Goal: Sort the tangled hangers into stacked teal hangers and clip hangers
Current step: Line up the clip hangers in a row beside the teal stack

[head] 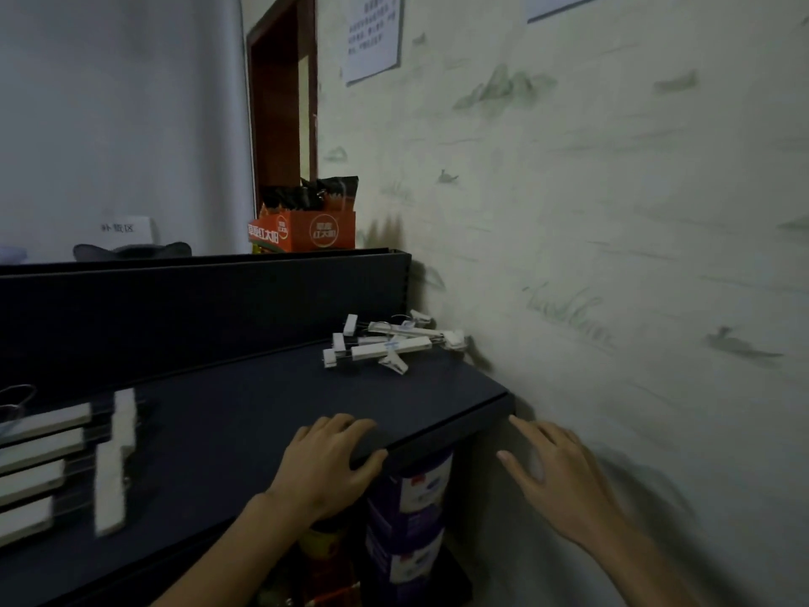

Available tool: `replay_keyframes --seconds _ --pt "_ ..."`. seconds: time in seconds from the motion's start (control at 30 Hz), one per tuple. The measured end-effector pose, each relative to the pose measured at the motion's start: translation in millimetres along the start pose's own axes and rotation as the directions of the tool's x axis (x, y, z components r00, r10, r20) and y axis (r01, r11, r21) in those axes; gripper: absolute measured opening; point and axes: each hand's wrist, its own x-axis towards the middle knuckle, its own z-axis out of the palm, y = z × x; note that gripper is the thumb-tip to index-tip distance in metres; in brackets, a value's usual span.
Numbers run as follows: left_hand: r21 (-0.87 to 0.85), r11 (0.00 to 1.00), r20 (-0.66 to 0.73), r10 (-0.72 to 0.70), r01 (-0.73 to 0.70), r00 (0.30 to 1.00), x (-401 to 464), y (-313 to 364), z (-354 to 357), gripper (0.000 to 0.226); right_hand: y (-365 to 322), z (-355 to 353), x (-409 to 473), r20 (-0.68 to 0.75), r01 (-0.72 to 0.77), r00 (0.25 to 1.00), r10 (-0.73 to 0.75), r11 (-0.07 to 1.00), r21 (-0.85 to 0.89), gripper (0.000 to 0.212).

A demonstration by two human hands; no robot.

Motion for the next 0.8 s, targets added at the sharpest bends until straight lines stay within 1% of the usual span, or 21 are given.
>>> replay_keyframes --seconds 0.07,0.1,0.13,0.2,0.27,0.33,0.47,0.53,0.63,0.73,0.8 --pt "-0.008 1.0 0.002 -0.02 0.02 1.0 10.3 2.4 8.0 0.06 11.7 5.3 14.8 0.011 0.032 0.999 -0.032 0.999 0.005 0.082" --pt "-0.012 0.999 -0.002 -0.03 0.03 1.0 16.9 0.7 10.6 0.061 15.7 7.9 23.8 0.005 0.043 0.999 -0.043 0.999 0.014 0.086" --pt "-0.016 0.999 -0.008 -0.04 0.04 0.999 23.8 -1.8 12.1 0.061 17.9 10.5 33.0 0.002 0.048 0.999 -0.048 0.999 0.023 0.084" --pt "-0.013 0.998 -0.038 -0.056 0.055 0.998 40.1 -8.4 13.2 0.062 19.2 16.5 50.1 0.003 0.051 0.999 -0.051 0.997 0.052 0.069" --pt "0.001 0.998 -0.055 -0.06 0.06 0.997 60.3 -15.5 12.9 0.057 18.5 24.1 65.9 0.014 0.061 0.998 -0.063 0.995 0.082 0.053" --pt "0.015 0.998 -0.072 -0.063 0.064 0.995 84.0 -21.0 12.4 0.051 18.7 32.4 82.0 0.012 0.076 0.997 -0.078 0.992 0.1 0.049" --pt "0.005 1.0 -0.149 -0.021 0.022 0.989 135.4 -28.3 11.0 0.046 20.5 40.2 121.6 0.008 0.094 0.995 -0.096 0.988 0.125 0.048" --pt "-0.005 1.0 -0.165 -0.01 0.009 0.986 158.6 -35.2 12.2 0.044 21.5 43.0 144.4 -0.016 0.118 0.993 -0.117 0.986 0.121 0.048" --pt "-0.018 1.0 -0.126 -0.004 0.002 0.992 186.4 -49.5 15.2 0.044 18.6 47.8 176.1 -0.077 0.151 0.987 -0.142 0.981 0.125 0.044" --pt "-0.008 1.0 -0.027 -0.008 0.008 1.0 208.4 -62.8 18.5 0.045 9.6 58.1 199.4 -0.1 0.158 0.984 -0.145 0.978 0.138 0.043" --pt "-0.039 0.999 0.046 0.02 -0.018 0.999 220.3 -70.1 22.7 0.044 6.1 66.6 210.1 -0.109 0.169 0.982 -0.153 0.975 0.147 0.043"
